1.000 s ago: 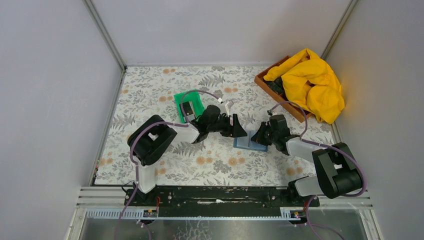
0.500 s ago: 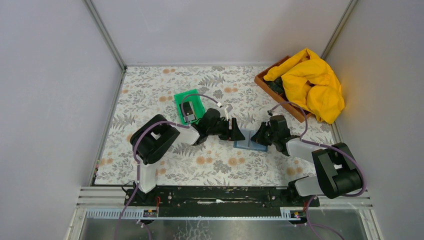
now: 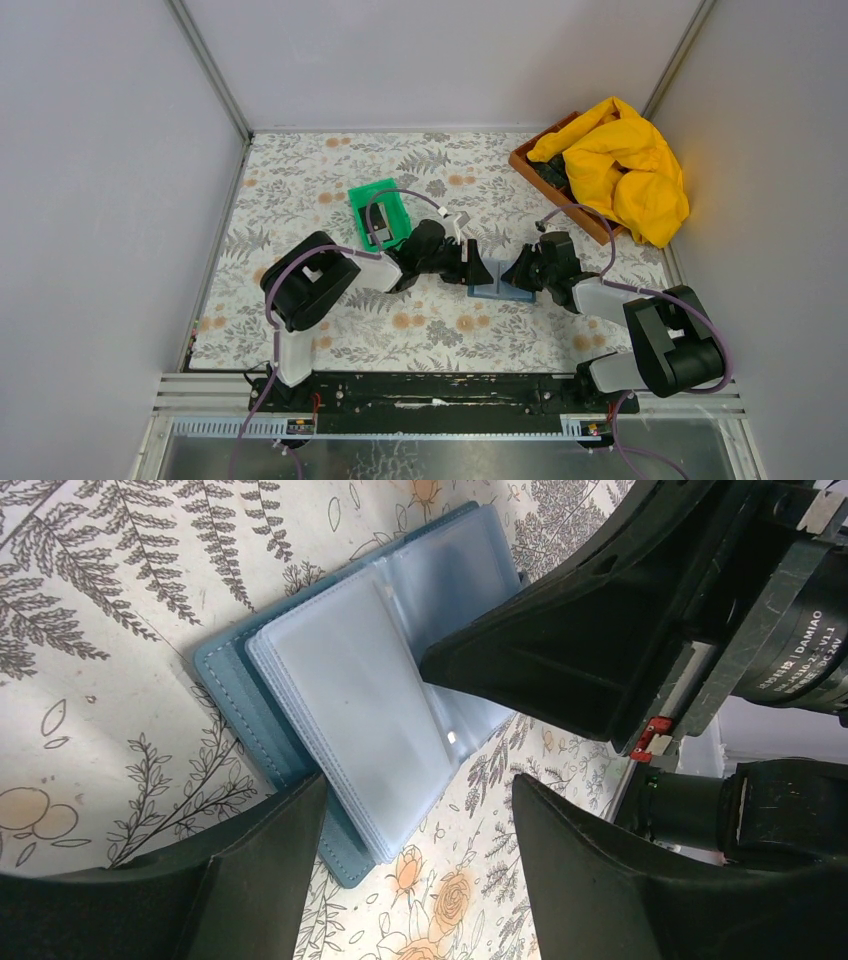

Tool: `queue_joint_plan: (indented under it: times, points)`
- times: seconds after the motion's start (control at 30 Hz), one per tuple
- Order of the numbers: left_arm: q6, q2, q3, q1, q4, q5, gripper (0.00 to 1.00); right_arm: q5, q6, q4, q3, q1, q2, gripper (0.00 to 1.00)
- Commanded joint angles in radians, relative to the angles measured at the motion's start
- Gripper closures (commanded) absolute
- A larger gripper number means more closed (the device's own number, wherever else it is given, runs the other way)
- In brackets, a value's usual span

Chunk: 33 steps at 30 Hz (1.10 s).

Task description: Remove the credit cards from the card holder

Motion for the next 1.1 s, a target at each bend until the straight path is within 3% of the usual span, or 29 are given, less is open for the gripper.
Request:
queue_joint_plan:
  times: [0.0,0.2,0.5,1.07]
  points:
    - [0.019,-0.032,0.026,-0.013,-0.015,-0.013,0.25,0.004,-0.002,-0.030,-0.025,0.005,0.009,1.00]
    - [0.078,-0.049,0.035,-0.006,-0.093,-0.057,0.25,0.003,0.000,-0.033,-0.025,0.006,0.003,1.00]
    - [0.061,-0.063,0.015,0.030,-0.064,-0.015,0.24,0.006,0.002,-0.031,-0.029,0.005,0.006,1.00]
    - [0.009,-0.035,0.042,-0.024,-0.028,0.000,0.24,-0.004,0.003,-0.013,-0.031,0.006,0.029,1.00]
